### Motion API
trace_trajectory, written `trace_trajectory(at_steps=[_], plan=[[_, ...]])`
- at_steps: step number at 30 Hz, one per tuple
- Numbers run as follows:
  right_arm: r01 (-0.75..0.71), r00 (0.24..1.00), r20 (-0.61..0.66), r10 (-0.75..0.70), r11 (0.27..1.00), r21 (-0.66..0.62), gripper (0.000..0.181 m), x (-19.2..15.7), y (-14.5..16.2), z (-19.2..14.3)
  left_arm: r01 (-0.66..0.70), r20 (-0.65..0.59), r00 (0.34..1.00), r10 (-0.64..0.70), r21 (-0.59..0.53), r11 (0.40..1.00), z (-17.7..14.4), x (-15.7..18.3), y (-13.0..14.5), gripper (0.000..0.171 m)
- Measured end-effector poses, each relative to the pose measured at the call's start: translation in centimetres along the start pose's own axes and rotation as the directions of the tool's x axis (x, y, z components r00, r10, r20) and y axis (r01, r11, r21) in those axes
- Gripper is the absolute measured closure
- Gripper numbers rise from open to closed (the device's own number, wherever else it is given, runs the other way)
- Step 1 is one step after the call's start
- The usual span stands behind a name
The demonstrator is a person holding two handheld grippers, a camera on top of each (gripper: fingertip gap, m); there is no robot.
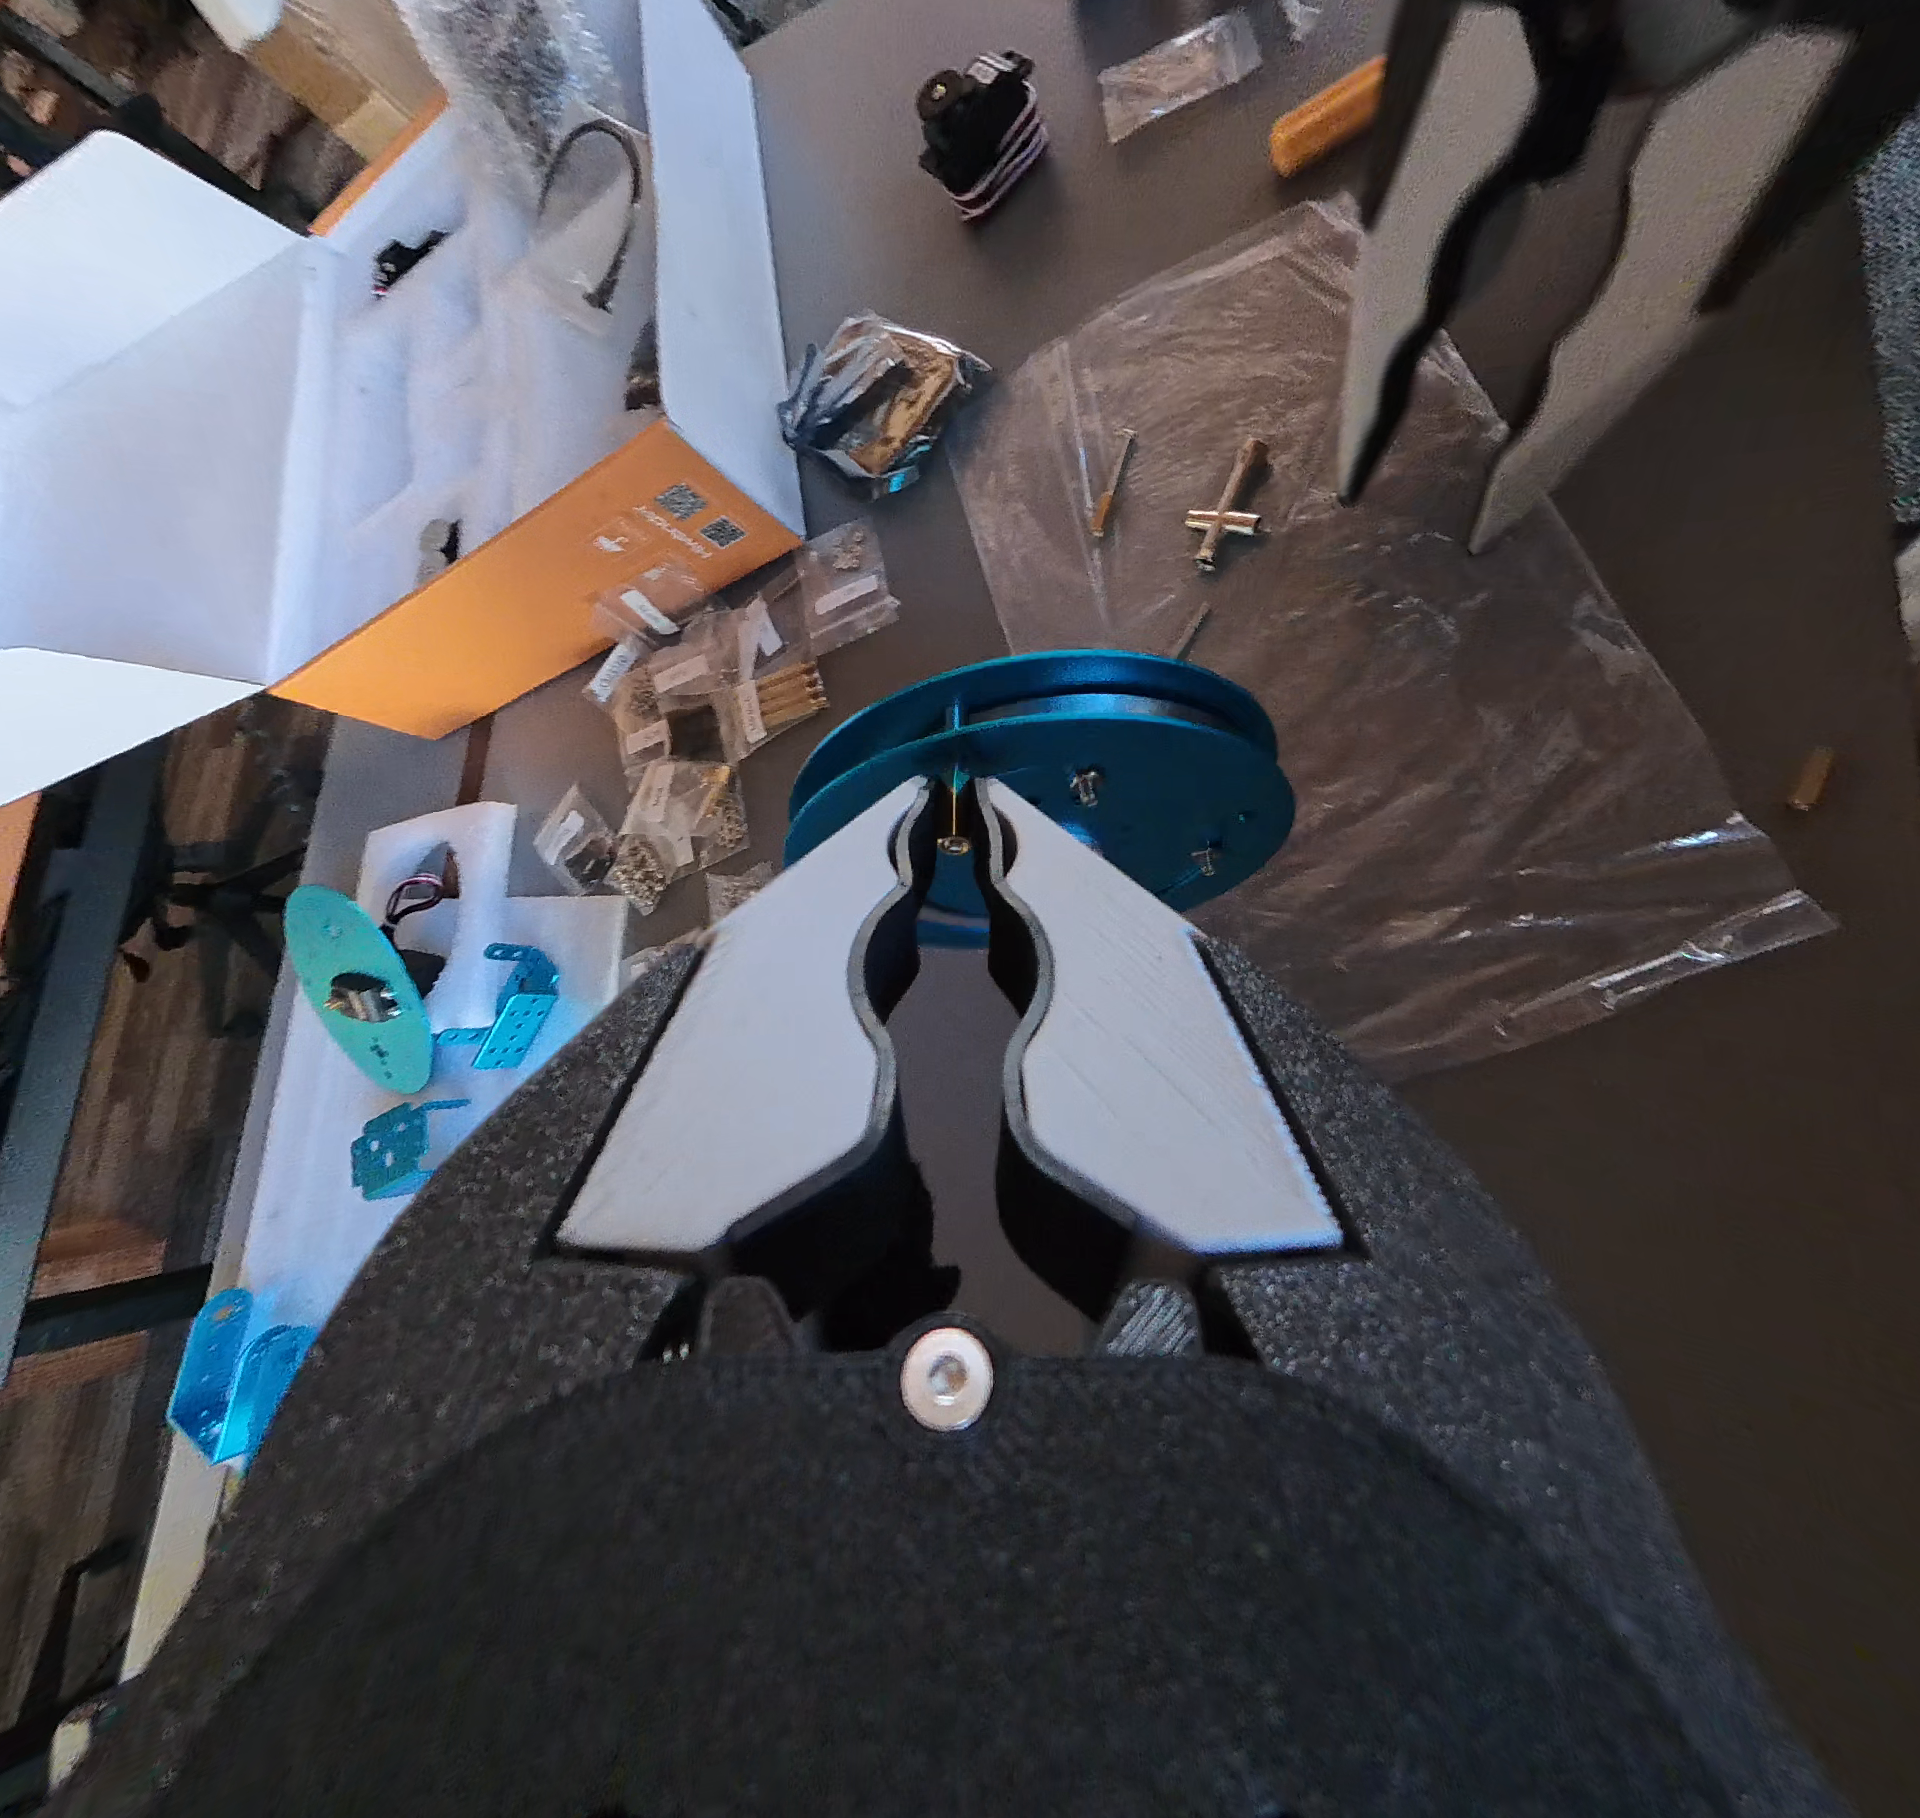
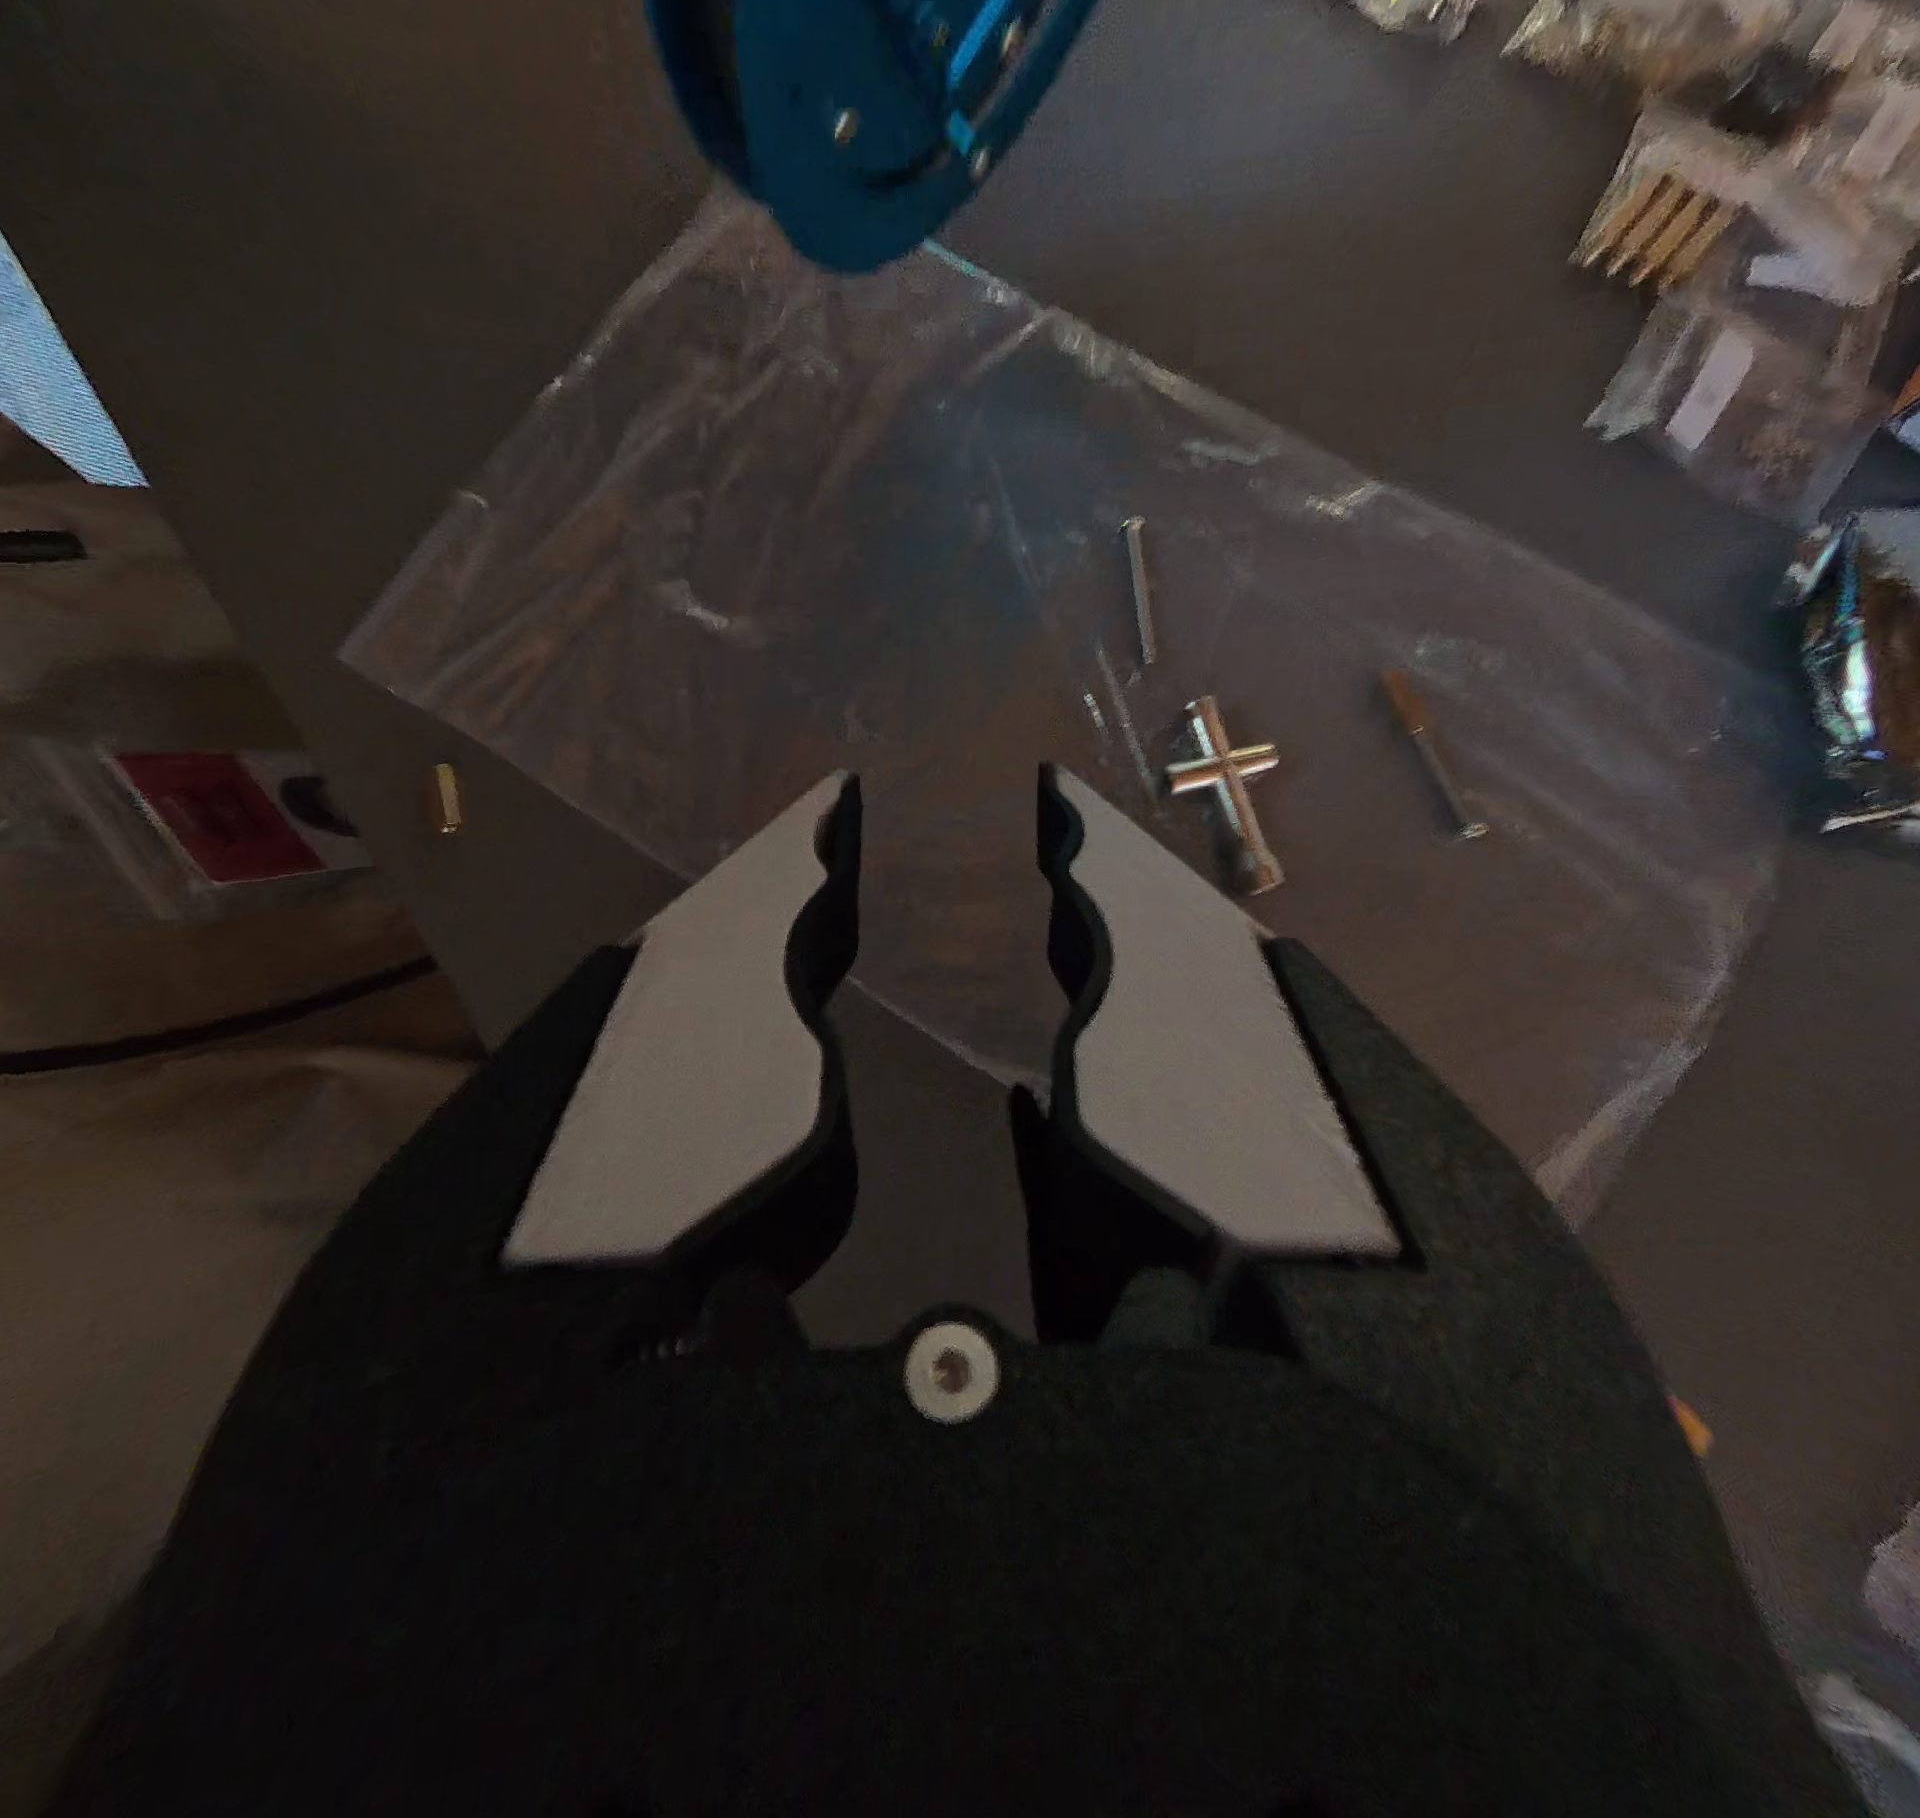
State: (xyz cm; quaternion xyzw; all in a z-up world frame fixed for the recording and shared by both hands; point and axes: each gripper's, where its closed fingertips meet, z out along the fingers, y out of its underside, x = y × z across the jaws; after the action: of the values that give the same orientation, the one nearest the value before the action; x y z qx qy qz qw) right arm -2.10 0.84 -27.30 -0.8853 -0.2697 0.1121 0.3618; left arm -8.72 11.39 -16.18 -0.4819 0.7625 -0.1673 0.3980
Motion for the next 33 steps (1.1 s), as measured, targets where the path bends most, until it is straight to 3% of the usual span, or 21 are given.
trace_trajectory(at_steps=[5, 12, 18, 24, 27, 29, 31, 33], plan=[[-0.001, 1.0, -0.006, 0.001, 0.996, -0.085, 0.147, -2.2, 1.5, 2.9, -0.006, 0.05, 0.999, 0.005, 0.024, 1.0, -0.2, -0.6, 0.3, 0.167], [-0.047, 0.999, 0.003, 0.047, 0.998, -0.029, 0.153, -4.2, -1.3, 5.5, -0.013, 0.021, 1.0, 0.012, 0.034, 0.999, -0.7, -0.6, 2.3, 0.167], [0.019, 0.999, 0.031, -0.016, 0.995, -0.093, 0.156, -4.8, -4.6, 8.9, -0.023, -0.05, 0.998, 0.023, 0.011, 1.0, -0.9, -1.3, 4.5, 0.167], [0.079, 0.971, 0.23, -0.06, 0.994, -0.074, 0.153, -6.2, -8.4, 12.3, 0.054, -0.109, 0.993, -0.052, 0.022, 0.998, -1.9, -3.9, 7.1, 0.167], [0.123, 0.933, 0.344, -0.104, 0.992, -0.034, 0.146, -7.3, -11.4, 10.9, 0.069, -0.177, 0.982, -0.06, 0.046, 0.997, -2.8, -4.3, 8.2, 0.167], [0.2, 0.93, 0.307, -0.202, 0.979, 0.037, 0.145, -5.8, -14.6, 8.7, 0.086, -0.209, 0.975, -0.074, 0.049, 0.995, -3.0, -4.4, 9.1, 0.167], [0.266, 0.939, 0.193, -0.285, 0.956, 0.121, 0.146, -2.8, -18.3, 7.2, 0.121, -0.206, 0.972, -0.111, 0.037, 0.992, -2.9, -4.8, 9.8, 0.167], [0.347, 0.921, 0.133, -0.367, 0.926, 0.148, 0.143, -0.9, -20.0, 8.1, 0.139, -0.215, 0.968, -0.132, 0.021, 0.99, -2.5, -4.6, 10.3, 0.167]])
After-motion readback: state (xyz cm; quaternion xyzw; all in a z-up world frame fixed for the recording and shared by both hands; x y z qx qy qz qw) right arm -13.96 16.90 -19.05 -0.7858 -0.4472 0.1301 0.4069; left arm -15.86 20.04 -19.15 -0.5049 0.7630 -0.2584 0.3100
